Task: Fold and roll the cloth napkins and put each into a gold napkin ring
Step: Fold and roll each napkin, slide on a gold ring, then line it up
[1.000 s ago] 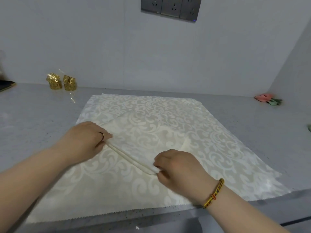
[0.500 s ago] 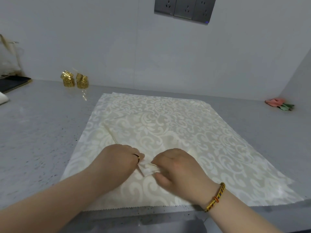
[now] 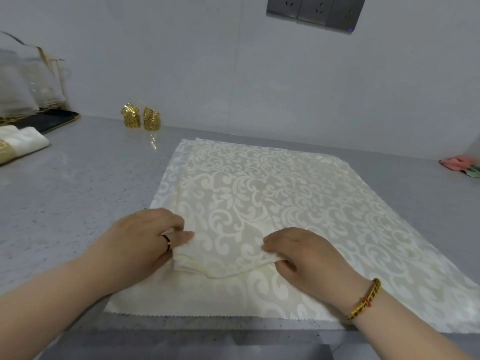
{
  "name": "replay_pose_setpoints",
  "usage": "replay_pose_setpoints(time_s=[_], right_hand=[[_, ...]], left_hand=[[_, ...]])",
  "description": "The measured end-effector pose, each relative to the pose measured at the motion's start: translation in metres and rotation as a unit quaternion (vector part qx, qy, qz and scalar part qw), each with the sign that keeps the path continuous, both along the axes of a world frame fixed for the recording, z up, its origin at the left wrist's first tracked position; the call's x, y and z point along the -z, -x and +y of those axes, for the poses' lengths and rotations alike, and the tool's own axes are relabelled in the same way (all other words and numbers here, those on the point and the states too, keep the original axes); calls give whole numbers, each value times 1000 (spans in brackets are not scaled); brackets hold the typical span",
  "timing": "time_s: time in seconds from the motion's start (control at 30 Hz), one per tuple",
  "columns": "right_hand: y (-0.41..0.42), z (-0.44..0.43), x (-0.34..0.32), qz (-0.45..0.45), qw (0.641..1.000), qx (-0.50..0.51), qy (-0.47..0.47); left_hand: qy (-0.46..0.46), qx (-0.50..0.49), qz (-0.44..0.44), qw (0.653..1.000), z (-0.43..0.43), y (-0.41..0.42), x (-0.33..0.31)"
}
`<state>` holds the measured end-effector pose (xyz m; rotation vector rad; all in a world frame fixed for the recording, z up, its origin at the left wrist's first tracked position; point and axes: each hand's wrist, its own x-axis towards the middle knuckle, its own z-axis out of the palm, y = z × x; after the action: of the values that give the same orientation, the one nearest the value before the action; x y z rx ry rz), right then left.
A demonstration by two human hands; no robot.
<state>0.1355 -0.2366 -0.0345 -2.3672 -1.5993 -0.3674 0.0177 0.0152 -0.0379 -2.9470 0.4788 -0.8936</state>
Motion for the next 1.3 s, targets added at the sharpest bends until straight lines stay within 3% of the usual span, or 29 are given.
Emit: replay_pose_setpoints(time_s=[0.3,0.4,0.5,0.57,0.63,0.73,0.87,1.0,1.1,1.3], right_hand=[[-18,-19,-2,42,999,-8,-32],[-20,-12,-18,150,988,30,-13],[-31,1,-38,299,950,87,26],[-43,11,-48,377,918,119,44],[-50,19,-49,430,890,140,60],[-55,28,-38,462,872,159,25],[-54,30,-22,421,894,143,-51],[-52,30,-16,383,912,132,-68],[-53,31,-15,362,920,135,-62],[-50,32,-11,274,950,145,-48]], left_hand=[[3,-4,-14,1000,0,1,5],[23,-33,10,999,3,2,8],[67,-66,81,992,3,2,5],[154,-109,100,977,6,1,5],[313,-114,130,934,3,3,5],[414,-83,104,900,1,1,3],[435,-118,101,887,3,-5,6],[372,-116,48,920,-5,-6,4],[358,-114,44,926,-5,-5,5],[411,-167,62,894,-3,-13,6]])
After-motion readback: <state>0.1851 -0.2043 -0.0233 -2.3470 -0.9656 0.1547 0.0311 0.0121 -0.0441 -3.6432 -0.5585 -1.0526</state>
